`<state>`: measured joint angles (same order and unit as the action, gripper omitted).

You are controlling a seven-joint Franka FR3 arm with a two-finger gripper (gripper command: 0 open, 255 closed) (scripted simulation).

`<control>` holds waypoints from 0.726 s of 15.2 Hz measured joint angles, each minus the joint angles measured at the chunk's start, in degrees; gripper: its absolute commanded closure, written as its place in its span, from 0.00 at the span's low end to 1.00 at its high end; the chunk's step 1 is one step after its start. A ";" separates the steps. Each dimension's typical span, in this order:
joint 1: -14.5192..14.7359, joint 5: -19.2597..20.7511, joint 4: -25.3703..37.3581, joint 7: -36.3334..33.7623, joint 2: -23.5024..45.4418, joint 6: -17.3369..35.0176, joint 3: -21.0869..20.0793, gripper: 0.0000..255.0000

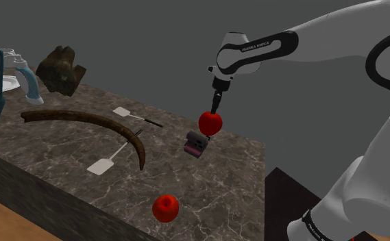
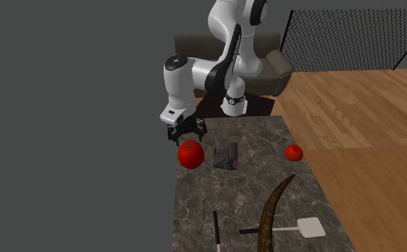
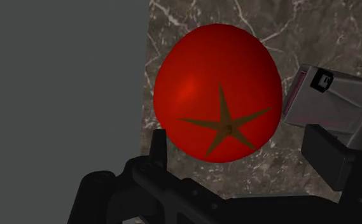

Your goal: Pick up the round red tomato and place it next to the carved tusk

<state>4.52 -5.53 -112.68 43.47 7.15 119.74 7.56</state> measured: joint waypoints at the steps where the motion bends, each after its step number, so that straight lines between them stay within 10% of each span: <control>1: 0.00 -0.03 -0.34 0.04 0.10 0.41 -0.01 0.00; 7: -0.03 -0.09 -0.79 0.15 0.22 1.01 0.01 0.00; 8: -0.03 -0.09 -0.79 0.15 0.22 1.01 0.01 1.00; 11: -0.03 -0.09 -0.79 0.15 0.22 1.01 0.01 1.00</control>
<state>4.49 -5.62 -113.47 43.62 7.38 120.75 7.57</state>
